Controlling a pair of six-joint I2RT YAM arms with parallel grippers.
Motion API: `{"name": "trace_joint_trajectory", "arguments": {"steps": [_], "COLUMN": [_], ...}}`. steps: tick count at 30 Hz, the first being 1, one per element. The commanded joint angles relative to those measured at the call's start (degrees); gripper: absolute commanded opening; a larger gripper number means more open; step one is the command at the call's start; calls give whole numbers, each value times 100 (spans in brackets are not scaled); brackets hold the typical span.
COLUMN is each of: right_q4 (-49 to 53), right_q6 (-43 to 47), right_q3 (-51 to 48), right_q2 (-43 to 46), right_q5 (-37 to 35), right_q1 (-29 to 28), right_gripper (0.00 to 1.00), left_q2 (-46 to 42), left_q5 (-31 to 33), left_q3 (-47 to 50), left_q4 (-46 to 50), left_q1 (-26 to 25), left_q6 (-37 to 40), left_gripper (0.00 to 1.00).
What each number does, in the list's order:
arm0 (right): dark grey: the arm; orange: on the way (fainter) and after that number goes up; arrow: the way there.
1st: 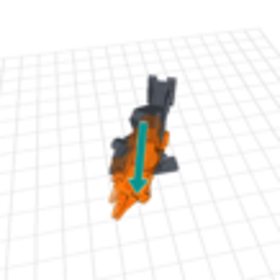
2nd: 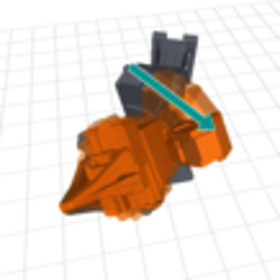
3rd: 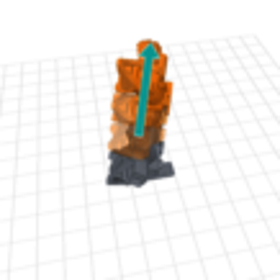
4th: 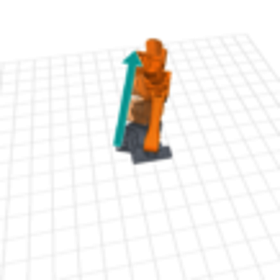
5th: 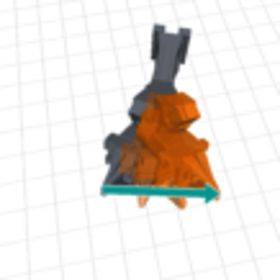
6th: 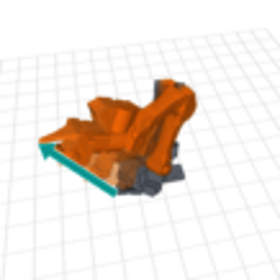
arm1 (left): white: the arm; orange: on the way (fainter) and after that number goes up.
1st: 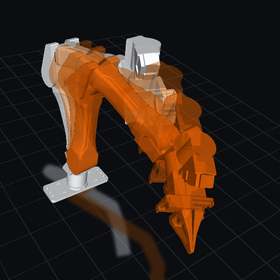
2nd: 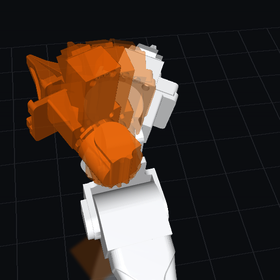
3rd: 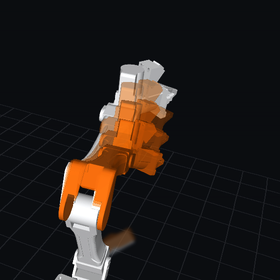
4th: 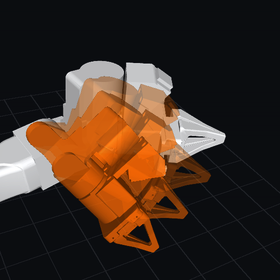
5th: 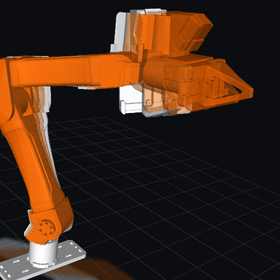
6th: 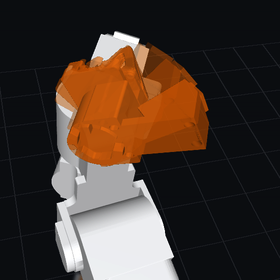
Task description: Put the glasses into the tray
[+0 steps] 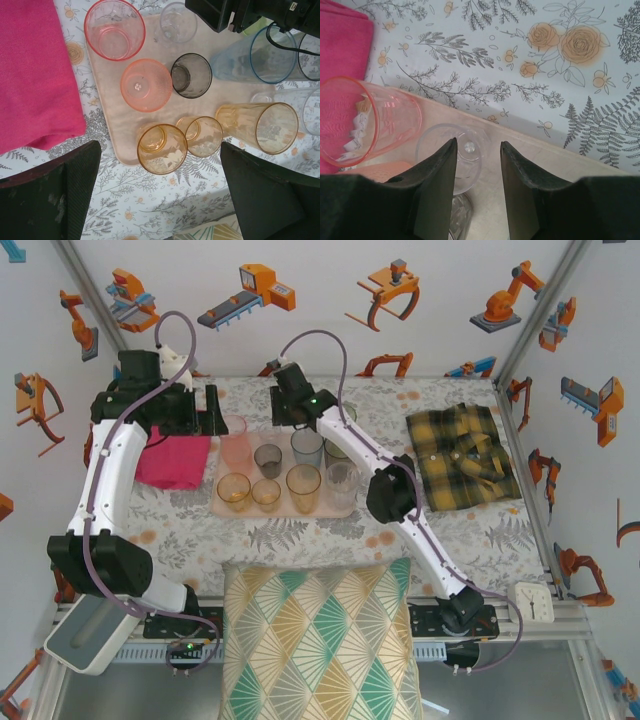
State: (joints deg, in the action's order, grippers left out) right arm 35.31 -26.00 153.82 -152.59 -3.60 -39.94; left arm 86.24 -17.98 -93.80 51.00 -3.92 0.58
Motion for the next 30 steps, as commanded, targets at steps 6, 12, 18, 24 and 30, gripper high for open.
{"name": "trace_joint_trajectory", "arguments": {"steps": [6,12,18,24,30], "right_q4": [-340,-399,-28,1076,1857], "right_q6": [270,422,566,501,576], "right_q3": [277,343,245,-275,-1492], "right_q2": [526,1026,1654,2474,3352], "right_q5": [-191,-251,-340,-143,105], "right_q1": [168,285,294,296,-1], "right_gripper": [41,42,40,34,28], "left_q2": [56,-1,-153,-338,-584], "left_q5": [79,249,299,328,51], "left_q3": [-309,-428,-418,-282,-115], "left_q4": [76,171,248,392,461], "left_q1": [75,170,194,199,436], "left_q6": [5,98,155,228,-52], "left_gripper": [97,98,99,99,99]}}
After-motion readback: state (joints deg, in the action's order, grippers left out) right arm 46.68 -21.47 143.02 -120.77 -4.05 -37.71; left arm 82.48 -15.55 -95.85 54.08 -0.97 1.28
